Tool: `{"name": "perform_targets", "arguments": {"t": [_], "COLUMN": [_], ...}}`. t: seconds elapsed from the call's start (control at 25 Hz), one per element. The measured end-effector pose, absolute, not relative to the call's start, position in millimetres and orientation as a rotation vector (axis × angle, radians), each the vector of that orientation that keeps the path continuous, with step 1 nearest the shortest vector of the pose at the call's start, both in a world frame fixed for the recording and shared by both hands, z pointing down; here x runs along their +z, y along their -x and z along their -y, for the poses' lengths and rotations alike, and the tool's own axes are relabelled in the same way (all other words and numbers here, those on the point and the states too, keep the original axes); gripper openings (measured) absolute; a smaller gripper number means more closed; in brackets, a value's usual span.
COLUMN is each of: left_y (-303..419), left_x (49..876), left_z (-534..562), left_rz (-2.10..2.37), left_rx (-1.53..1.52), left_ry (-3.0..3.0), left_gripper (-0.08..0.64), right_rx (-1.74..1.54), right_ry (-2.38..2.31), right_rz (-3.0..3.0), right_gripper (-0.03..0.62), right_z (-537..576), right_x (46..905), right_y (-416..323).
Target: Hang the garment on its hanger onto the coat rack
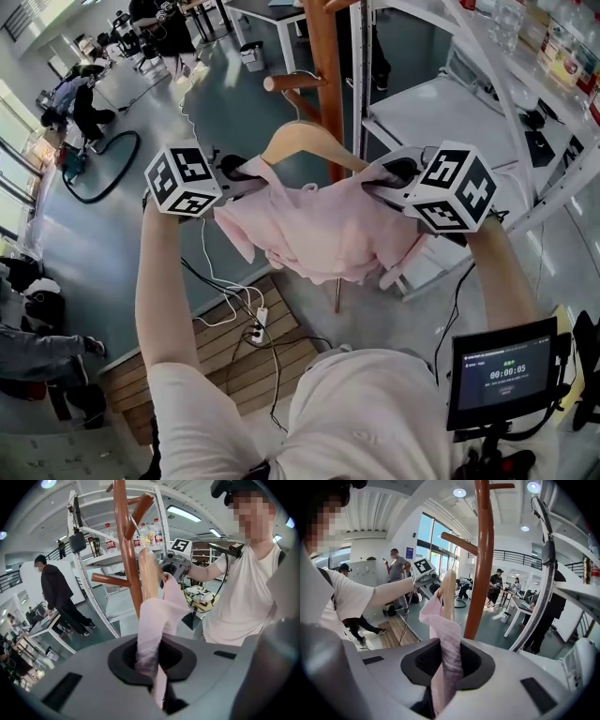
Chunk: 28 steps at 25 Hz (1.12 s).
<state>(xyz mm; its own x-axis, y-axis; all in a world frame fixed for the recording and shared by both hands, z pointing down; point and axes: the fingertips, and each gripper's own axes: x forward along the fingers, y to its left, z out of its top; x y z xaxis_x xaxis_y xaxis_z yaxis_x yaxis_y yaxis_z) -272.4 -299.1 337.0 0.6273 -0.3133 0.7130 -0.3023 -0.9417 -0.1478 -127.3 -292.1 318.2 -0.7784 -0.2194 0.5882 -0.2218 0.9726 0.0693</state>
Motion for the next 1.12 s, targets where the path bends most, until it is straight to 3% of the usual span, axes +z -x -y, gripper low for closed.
{"name": "perform_targets", "arguments": {"t": [0.44, 1.12], "left_y": [251, 283], "left_x": [353, 365], "left_z": [333, 289], "left_rz": [-0.519, -0.923], "left_rx": [-1.184, -1.073], "left_ry": [2.744, 2.719], "left_gripper": [0.026, 0.11], "right_rx": [-0.081, -0.328], "right_ry": [-0.448, -0.436], "right_rz": [2.469, 2.459], "right_gripper": [0.073, 0.109], "right_z": [315, 316], "right_x": [337, 331], "right_y": [106, 78]}}
